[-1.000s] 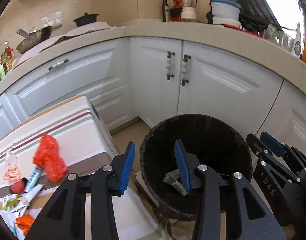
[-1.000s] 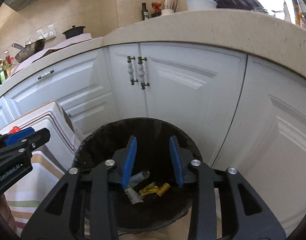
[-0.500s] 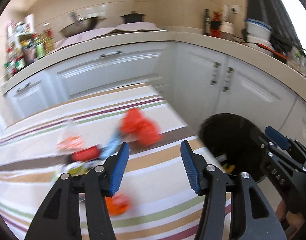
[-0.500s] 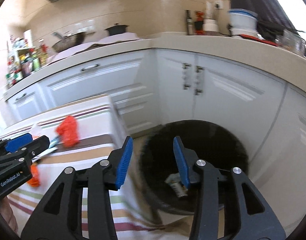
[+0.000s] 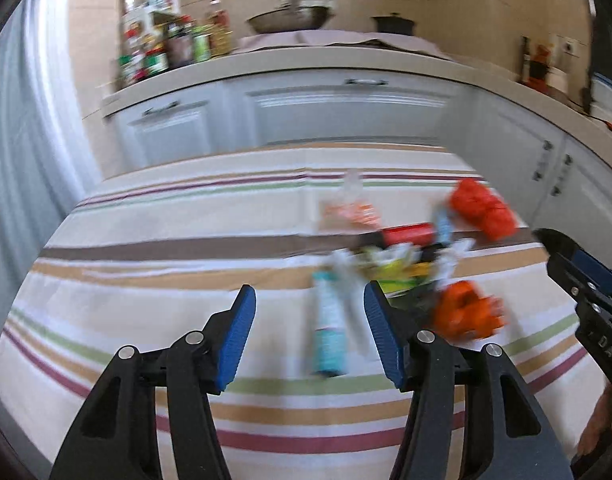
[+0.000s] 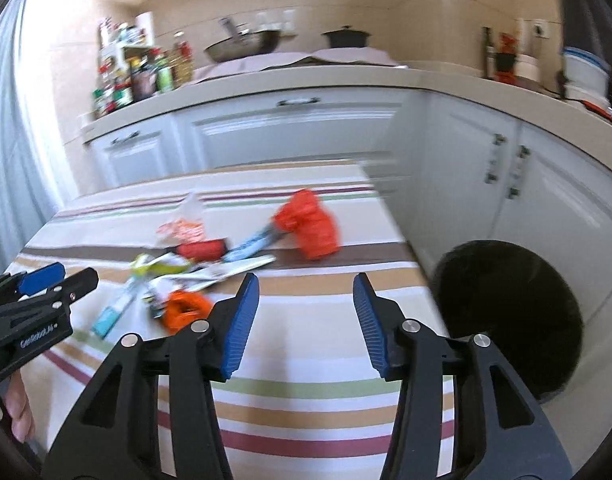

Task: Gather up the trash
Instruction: 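Move both tools back over the table toward the trash pile, then grasp the orange plastic bag with the right gripper while the left grasps a teal toothpaste tube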

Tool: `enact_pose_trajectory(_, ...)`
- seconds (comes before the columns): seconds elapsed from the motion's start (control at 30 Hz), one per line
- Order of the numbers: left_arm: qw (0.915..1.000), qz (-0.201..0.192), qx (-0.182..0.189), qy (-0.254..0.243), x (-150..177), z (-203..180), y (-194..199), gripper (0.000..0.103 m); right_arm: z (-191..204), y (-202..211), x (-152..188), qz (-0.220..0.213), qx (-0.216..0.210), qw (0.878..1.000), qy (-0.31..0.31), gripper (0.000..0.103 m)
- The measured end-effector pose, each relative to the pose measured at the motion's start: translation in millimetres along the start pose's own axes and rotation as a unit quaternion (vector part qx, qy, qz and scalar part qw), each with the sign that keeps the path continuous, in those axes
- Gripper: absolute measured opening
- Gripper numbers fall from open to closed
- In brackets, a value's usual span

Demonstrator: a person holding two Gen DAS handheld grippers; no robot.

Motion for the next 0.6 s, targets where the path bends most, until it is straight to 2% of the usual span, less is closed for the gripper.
enact_pose_trajectory(0.2,0.9989,0.012,-0.029,0.036,9,45,-8,0.056,33,-11,3,0.025,-0.03,0.999,0.026,0.049)
enact_pose_trajectory(0.3,0.9979,0.018,-0.036,0.05,11,60,-13,0.057,43,-17,4,0.039,-0.044,0.998,0.033,0.055)
enact_pose_trajectory(0.6,0.9974,0.025,-0.032,0.059,15,73,-20,0.059,63,-40,7,0.085,-0.037,0.994,0.056,0.057)
Point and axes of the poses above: each gripper's, at about its wrist camera, not at the fingertips, and y roughly against the way its jaws point, z to its left, x to its underside, the point moved 1 cm from there along -y, roughly the way its jaws point, and after that the axes turned 9 degrees about z, right-handed, at the moved point
